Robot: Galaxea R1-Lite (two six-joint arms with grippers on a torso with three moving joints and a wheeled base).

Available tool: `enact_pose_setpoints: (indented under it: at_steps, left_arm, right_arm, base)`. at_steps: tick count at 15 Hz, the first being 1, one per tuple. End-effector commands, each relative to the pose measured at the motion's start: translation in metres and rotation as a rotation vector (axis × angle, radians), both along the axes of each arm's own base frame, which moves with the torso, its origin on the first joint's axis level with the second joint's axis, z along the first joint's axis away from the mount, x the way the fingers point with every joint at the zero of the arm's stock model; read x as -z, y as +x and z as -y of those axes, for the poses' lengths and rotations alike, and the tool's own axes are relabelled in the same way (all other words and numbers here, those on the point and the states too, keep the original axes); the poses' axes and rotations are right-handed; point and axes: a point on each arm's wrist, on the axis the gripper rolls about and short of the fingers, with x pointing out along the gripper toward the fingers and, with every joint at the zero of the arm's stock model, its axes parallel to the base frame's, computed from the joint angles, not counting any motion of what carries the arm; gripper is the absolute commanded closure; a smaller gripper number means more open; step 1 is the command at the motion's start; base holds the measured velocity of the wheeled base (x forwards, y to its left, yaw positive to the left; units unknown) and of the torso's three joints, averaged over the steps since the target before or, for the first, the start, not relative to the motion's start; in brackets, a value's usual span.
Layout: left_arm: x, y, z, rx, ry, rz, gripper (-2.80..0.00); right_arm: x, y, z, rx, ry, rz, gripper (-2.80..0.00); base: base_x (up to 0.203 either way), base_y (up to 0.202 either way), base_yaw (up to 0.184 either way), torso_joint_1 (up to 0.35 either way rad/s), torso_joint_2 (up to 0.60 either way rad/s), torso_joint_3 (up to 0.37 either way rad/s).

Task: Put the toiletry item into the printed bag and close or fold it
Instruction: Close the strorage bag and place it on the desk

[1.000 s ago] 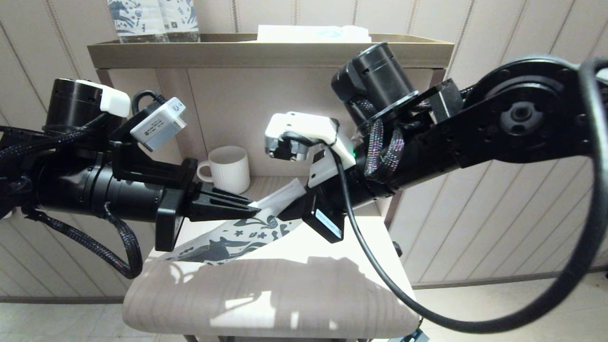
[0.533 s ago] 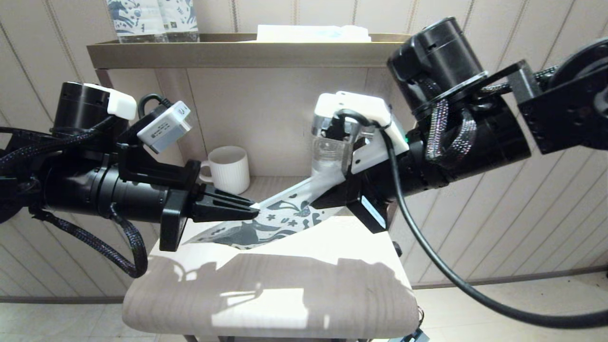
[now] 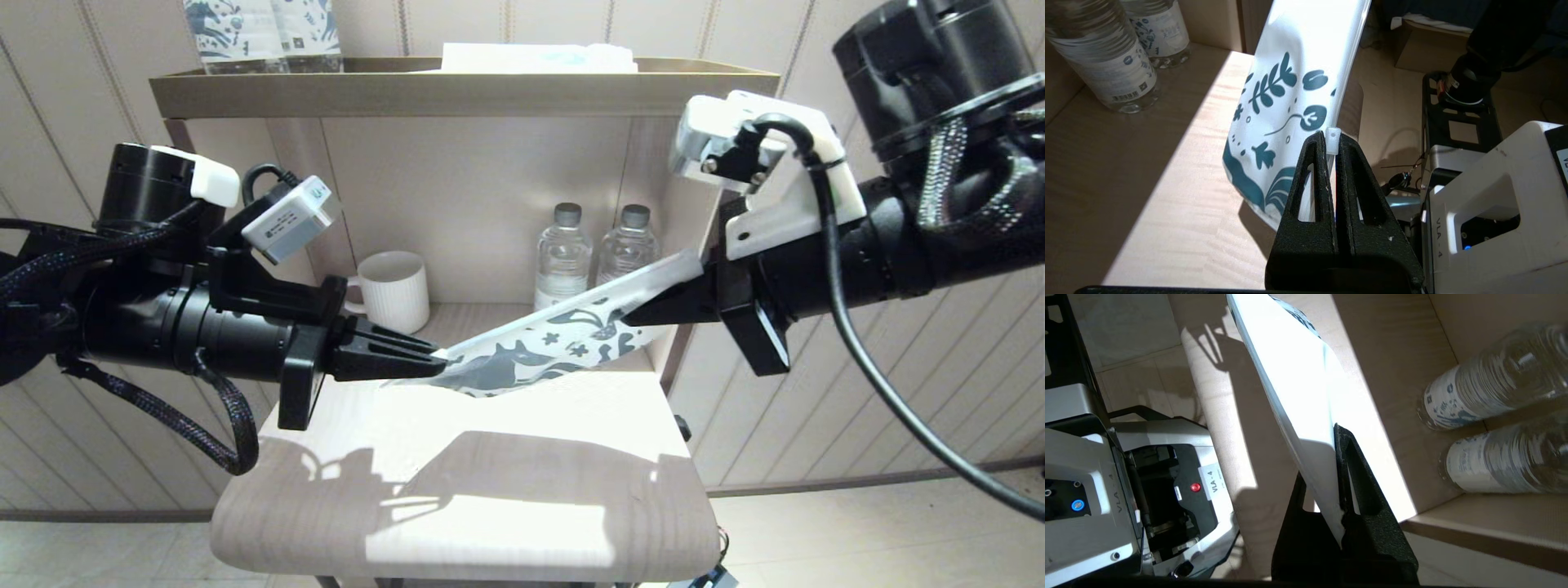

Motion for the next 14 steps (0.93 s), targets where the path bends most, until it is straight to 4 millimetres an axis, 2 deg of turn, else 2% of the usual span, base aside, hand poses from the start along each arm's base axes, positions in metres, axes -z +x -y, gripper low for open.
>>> enact_pose_setpoints:
  at_steps: [1, 4, 9, 14]
  left_arm:
    - [0.001, 0.001, 0.0, 0.005, 0.0, -0.004, 0.0]
    - [0.003, 0.002, 0.001, 0.005, 0.002, -0.008, 0.0]
    - [0.002, 0.003, 0.001, 0.004, 0.001, -0.006, 0.0]
    - [0.002, 0.004, 0.002, 0.001, 0.0, -0.015, 0.0]
  right_arm:
    - [-0.004, -0.013, 0.012, 0.007, 0.008, 0.015, 0.0]
    - [-0.006, -0.019, 0.022, 0.031, 0.014, 0.026, 0.0]
    - [-0.001, -0.023, 0.028, 0.036, 0.011, 0.009, 0.0]
    - [0.001, -0.011, 0.019, 0.015, 0.031, 0.027, 0.0]
  base:
    - [0.0, 0.0, 0.0, 0.0, 0.0, 0.0]
    - [0.0, 0.0, 0.0, 0.0, 0.0, 0.0]
    - [0.0, 0.0, 0.0, 0.0, 0.0, 0.0]
    - [0.0, 0.0, 0.0, 0.0, 0.0, 0.0]
